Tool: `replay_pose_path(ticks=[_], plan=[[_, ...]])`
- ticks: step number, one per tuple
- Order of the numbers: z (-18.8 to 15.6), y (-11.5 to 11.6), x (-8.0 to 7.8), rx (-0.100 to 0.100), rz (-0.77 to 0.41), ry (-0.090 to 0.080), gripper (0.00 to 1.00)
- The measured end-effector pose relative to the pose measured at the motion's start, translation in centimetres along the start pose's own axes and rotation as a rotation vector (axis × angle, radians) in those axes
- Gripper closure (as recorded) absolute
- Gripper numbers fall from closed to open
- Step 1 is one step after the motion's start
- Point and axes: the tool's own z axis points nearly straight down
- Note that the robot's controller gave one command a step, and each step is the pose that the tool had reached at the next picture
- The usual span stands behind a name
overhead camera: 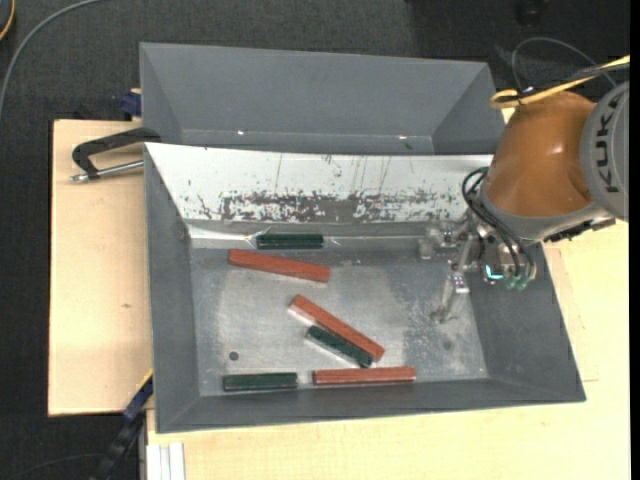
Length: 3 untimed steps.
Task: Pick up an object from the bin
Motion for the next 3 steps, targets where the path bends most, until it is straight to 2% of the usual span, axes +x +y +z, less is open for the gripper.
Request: replay_pose_path(ticks=[1, 2, 3], plan=[[5.6, 8.0, 0.9, 0.000, -0.204, -0.006, 0.00], [6.1, 15.6, 1.7, -0.002, 0.321, -0.007, 0.00], [-7.0, 23.2, 1.7, -0.010, 0.392, -0.019, 0.00]])
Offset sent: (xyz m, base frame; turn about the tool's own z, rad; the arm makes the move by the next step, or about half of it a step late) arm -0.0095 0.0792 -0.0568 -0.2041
